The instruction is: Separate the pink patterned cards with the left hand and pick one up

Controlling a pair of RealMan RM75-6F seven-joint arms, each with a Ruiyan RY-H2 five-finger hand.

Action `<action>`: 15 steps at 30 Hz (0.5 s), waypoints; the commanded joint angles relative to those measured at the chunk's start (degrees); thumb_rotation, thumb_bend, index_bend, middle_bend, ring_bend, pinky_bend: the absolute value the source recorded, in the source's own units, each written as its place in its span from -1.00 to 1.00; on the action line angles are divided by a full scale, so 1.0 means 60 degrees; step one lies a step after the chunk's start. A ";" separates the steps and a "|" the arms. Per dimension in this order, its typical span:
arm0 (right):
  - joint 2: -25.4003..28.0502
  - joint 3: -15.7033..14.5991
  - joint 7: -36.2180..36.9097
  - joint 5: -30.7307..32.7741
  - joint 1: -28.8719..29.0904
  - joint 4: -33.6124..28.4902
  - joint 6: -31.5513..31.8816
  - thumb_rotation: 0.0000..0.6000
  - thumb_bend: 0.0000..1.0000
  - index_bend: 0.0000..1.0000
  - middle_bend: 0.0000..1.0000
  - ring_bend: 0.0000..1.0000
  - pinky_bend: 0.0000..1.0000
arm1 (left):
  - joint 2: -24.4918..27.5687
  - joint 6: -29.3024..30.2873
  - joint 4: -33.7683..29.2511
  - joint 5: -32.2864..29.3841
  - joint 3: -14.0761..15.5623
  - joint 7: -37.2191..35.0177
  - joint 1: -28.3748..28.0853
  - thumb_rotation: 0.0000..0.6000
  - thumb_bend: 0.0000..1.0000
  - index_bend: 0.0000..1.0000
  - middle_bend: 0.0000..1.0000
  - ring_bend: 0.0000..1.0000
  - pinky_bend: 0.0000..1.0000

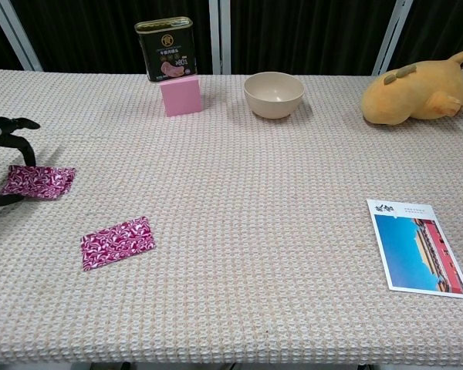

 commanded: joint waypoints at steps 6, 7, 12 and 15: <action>-0.0038 -0.0023 -0.0107 -0.0022 0.0048 -0.0024 -0.0066 1.00 -0.15 -1.00 -1.00 -1.00 -1.00 | 0.0054 -0.0373 -0.0245 -0.0706 -0.0279 -0.0014 -0.0042 0.53 -0.56 -0.24 -0.99 -1.00 -0.70; -0.0034 -0.0020 -0.0116 -0.0022 0.0051 -0.0034 -0.0067 1.00 -0.15 -1.00 -1.00 -1.00 -1.00 | 0.0043 -0.0387 -0.0255 -0.0756 -0.0292 0.0017 -0.0049 0.53 -0.55 -0.24 -0.99 -1.00 -0.70; -0.0026 -0.0020 -0.0173 -0.0014 0.0066 -0.0071 -0.0098 1.00 -0.15 -1.00 -1.00 -1.00 -1.00 | -0.0044 -0.0379 -0.0233 -0.0774 -0.0309 0.0206 -0.0122 0.52 -0.56 -0.24 -0.99 -1.00 -0.70; -0.0026 -0.0023 -0.0188 0.0005 0.0066 -0.0086 -0.0122 1.00 -0.14 -1.00 -1.00 -1.00 -1.00 | -0.0102 -0.0334 -0.0168 -0.0688 -0.0292 0.0327 -0.0169 0.52 -0.56 -0.23 -0.99 -1.00 -0.70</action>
